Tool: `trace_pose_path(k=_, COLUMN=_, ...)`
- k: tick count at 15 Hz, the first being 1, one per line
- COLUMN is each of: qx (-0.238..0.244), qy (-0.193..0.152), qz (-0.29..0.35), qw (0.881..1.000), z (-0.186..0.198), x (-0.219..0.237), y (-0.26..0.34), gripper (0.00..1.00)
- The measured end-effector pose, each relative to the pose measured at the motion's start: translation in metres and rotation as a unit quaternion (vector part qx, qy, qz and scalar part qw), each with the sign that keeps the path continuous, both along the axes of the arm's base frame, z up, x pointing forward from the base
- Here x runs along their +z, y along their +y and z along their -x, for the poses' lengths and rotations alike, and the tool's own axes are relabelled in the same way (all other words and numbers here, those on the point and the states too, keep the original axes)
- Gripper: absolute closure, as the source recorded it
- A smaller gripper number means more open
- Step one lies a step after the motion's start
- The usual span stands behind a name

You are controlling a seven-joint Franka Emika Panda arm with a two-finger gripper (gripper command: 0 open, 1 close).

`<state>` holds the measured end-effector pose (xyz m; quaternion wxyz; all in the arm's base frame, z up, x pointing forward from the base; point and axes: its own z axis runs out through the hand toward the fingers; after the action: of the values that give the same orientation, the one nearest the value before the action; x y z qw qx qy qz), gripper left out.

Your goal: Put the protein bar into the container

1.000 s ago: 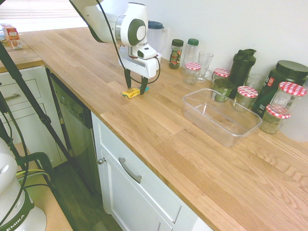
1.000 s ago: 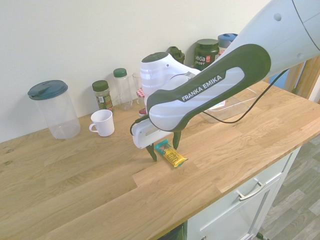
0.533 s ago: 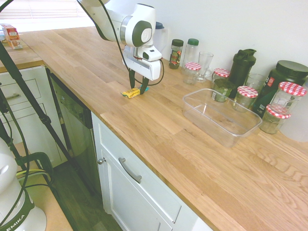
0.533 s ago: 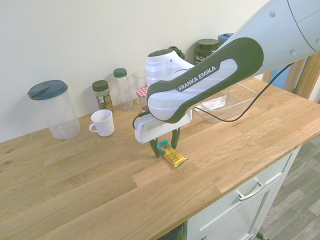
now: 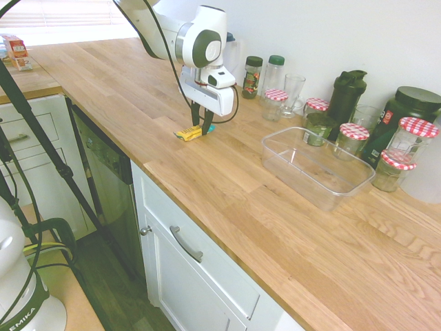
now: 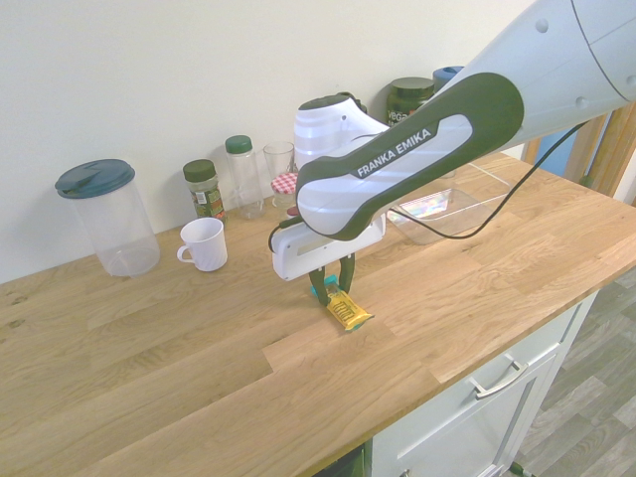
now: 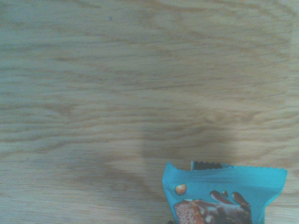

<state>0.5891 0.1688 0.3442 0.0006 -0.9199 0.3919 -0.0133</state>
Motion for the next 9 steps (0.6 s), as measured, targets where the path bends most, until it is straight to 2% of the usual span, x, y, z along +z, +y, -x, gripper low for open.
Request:
trace_pose_path(k=2, qx=-0.015, qy=-0.016, qz=0.004, qw=1.0, z=0.002, x=0.038, y=-0.021, gripper=1.0)
trace_pose_path(k=4, qx=-0.032, qy=-0.04, qz=0.0, qw=0.999, z=0.01, x=0.101, y=-0.064, gripper=1.0)
trace_pose_path(k=7, qx=-0.063, qy=-0.071, qz=-0.022, qw=0.995, z=0.034, x=0.184, y=-0.18, gripper=1.0)
trace_pose_path(k=9, qx=-0.084, qy=-0.073, qz=-0.033, qw=0.993, z=0.045, x=0.191, y=-0.254, gripper=1.0)
